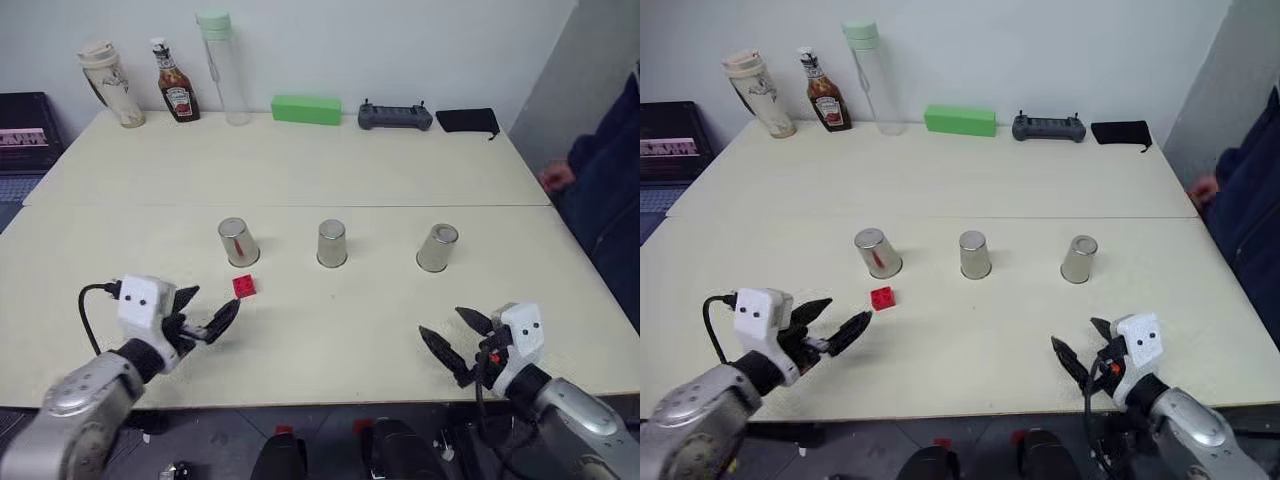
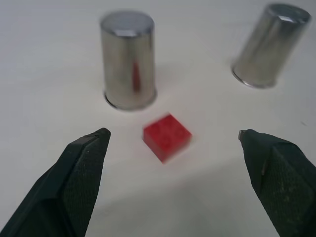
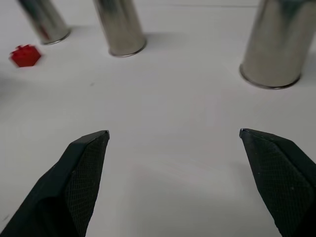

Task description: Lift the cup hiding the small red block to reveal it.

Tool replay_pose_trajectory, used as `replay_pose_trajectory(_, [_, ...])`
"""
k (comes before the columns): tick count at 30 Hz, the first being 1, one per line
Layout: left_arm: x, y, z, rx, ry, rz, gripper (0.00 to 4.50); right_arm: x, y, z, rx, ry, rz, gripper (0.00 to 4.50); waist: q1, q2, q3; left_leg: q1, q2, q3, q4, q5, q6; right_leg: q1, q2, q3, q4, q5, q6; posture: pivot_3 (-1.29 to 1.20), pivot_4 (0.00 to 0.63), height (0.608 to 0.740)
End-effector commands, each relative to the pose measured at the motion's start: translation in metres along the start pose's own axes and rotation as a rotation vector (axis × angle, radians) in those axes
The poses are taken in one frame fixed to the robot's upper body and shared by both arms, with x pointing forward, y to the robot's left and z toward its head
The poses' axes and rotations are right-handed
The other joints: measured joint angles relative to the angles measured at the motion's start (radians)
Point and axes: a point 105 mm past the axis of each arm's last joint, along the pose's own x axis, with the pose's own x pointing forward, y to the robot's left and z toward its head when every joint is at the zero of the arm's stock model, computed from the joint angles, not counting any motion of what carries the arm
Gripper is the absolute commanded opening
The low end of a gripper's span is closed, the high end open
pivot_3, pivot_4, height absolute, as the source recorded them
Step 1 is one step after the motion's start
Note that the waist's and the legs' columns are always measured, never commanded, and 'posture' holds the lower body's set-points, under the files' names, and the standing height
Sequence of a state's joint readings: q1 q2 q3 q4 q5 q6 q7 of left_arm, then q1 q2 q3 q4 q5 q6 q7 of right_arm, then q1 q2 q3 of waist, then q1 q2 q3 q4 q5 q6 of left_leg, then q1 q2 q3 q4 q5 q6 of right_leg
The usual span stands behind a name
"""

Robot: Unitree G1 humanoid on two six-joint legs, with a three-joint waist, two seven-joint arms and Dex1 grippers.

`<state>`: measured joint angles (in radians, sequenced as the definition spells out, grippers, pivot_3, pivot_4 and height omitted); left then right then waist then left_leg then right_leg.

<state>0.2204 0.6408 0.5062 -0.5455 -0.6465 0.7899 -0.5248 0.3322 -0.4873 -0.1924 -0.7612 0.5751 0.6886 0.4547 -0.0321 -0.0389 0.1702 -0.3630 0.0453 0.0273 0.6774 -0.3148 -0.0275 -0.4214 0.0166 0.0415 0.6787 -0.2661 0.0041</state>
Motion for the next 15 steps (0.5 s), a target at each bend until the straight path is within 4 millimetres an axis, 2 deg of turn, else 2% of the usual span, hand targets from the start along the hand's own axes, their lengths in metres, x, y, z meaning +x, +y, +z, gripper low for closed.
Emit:
replay_pose_trajectory(1, [-0.0089,0.0122,0.0128,0.009,-0.022,-0.002,4.46,-0.0037,-0.0037,0.0146,-0.011,-0.041,0.042,4.50,0.000,0.001,0.001,0.000,0.000,0.000,0.000,0.000,0.000,0.000,0.000,0.000,0.000,-0.001,-0.001,0.00,0.150,0.740])
replay_pose_trajectory(4, [-0.0077,0.0153,0.0111,0.031,-0.012,0.017,4.46,-0.0033,-0.0059,0.0166,-0.014,-0.045,0.042,4.50,0.001,0.001,0.001,0.000,0.000,0.001,0.000,0.000,0.000,0.000,0.000,0.001,0.000,-0.001,-0.001,0.00,0.150,0.740])
replay_pose_trajectory(9, [-0.0064,0.0059,0.0060,0.025,-0.028,0.000,4.46,-0.0033,-0.0021,0.0155,-0.006,-0.055,0.029,4.50,0.002,0.000,0.001,-0.001,0.000,0.001,0.000,0.000,0.000,0.000,-0.001,0.002,0.000,0.000,0.001,0.00,0.150,0.740])
replay_pose_trajectory(15, [-0.0047,0.0091,0.0065,0.044,-0.044,-0.002,4.46,-0.0060,-0.0042,0.0147,-0.013,-0.061,0.002,4.50,0.002,0.000,0.001,0.000,0.000,0.001,0.000,0.000,0.000,0.000,-0.001,0.001,0.000,0.000,0.000,0.00,0.150,0.740])
